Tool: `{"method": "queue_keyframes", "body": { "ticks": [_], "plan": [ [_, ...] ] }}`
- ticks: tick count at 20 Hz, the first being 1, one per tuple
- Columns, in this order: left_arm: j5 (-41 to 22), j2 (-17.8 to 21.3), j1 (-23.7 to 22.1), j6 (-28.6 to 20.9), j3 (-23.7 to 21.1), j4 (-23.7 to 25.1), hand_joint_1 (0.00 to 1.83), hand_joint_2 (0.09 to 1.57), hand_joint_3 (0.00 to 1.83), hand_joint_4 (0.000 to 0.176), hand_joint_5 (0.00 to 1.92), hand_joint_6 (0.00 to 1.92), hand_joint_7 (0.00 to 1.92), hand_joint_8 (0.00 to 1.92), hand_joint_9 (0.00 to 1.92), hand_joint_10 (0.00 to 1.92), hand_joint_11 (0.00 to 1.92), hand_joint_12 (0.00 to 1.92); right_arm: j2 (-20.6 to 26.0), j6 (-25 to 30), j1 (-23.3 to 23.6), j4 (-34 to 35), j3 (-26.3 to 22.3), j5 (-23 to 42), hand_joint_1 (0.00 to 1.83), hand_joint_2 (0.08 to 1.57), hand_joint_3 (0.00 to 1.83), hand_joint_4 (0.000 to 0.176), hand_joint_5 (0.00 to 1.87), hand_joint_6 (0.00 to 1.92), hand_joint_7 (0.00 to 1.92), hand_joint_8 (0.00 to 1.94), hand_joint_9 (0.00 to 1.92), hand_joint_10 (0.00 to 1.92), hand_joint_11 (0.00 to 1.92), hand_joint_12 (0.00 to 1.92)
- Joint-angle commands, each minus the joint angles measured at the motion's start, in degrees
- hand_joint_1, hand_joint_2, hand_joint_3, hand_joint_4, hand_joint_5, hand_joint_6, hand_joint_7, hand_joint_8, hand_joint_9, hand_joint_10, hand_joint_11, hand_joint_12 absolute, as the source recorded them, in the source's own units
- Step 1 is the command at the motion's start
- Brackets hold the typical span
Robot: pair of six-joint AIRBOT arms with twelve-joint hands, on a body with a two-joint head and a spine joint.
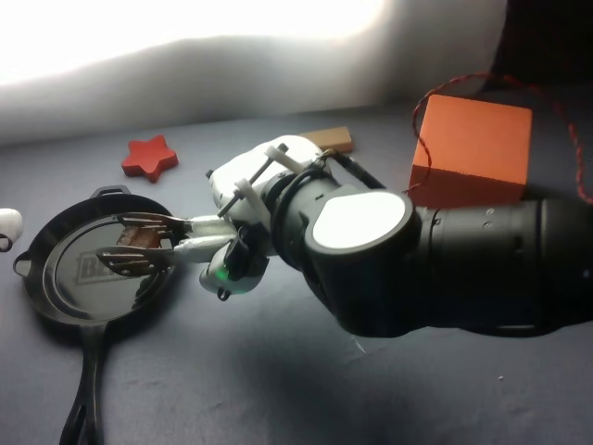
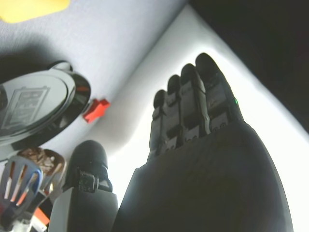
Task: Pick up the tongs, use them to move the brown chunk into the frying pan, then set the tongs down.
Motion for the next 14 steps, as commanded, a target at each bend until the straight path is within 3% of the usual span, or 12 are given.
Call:
{"method": "queue_keyframes", "body": {
  "ticks": [1, 5, 8, 9, 12, 13, 14],
  "plan": [
    [-5.23, 0.87, 0.04, -0.28, 0.67, 2.29, 0.03, 1.29, 0.00, 0.024, 0.17, 0.01, 0.20, 0.01, 0.19, 0.01, 0.00, 0.54, -0.27, 0.10, 0.20, -4.41, 0.50, -0.27, 0.74, 1.42, 0.00, 0.176, 1.31, 1.86, 1.58, 1.94, 1.71, 1.92, 1.74, 1.92],
    [-5.23, 0.92, 0.12, -0.37, 0.43, 2.30, 0.04, 1.29, 0.00, 0.032, 0.15, 0.00, 0.19, 0.00, 0.18, 0.00, 0.00, 0.55, -0.64, 0.13, -0.13, -4.47, 1.28, -0.45, 0.59, 1.45, 0.01, 0.176, 1.29, 1.91, 1.57, 1.94, 1.70, 1.92, 1.71, 1.92],
    [-5.22, 0.92, -0.15, -0.37, 0.19, 2.33, 0.08, 1.29, 0.00, 0.020, 0.18, 0.01, 0.20, 0.00, 0.17, 0.00, 0.00, 0.54, -0.61, 0.13, -0.16, -5.10, 1.33, -0.31, 0.54, 1.47, 0.01, 0.176, 1.15, 1.85, 1.48, 1.94, 1.61, 1.92, 1.64, 1.92],
    [-5.22, 0.92, -0.23, -0.37, 0.12, 2.34, 0.07, 1.29, 0.00, 0.022, 0.18, 0.01, 0.20, 0.00, 0.18, 0.00, 0.00, 0.55, -0.61, 0.12, -0.21, -5.11, 1.33, -0.18, 0.55, 1.48, 0.00, 0.000, 1.05, 1.87, 1.44, 1.94, 1.58, 1.92, 1.60, 1.92],
    [-5.22, 0.92, -0.34, -0.35, -0.12, 2.39, 0.07, 1.29, 0.00, 0.023, 0.18, 0.01, 0.20, 0.00, 0.18, 0.00, 0.00, 0.55, -0.54, 0.11, -0.29, -5.11, 1.31, 0.18, 0.55, 1.48, 0.00, 0.000, 1.02, 1.88, 1.43, 1.94, 1.57, 1.92, 1.59, 1.92],
    [-5.22, 0.92, -0.38, -0.31, -0.18, 2.40, 0.04, 1.29, 0.00, 0.026, 0.16, 0.00, 0.19, 0.00, 0.17, 0.00, 0.00, 0.53, -0.51, 0.11, -0.29, -5.11, 1.32, 0.17, 0.50, 1.50, 0.00, 0.000, 0.95, 1.82, 1.38, 1.85, 1.49, 1.92, 1.47, 1.92],
    [-5.22, 0.93, -0.43, -0.25, -0.24, 2.41, 0.04, 1.29, 0.00, 0.024, 0.18, 0.01, 0.19, 0.00, 0.18, 0.00, 0.00, 0.54, -0.51, 0.09, -0.29, -5.12, 1.32, 0.17, 0.57, 1.48, 0.00, 0.000, 0.86, 1.57, 1.26, 1.65, 1.34, 1.87, 1.26, 1.92]
  ]
}}
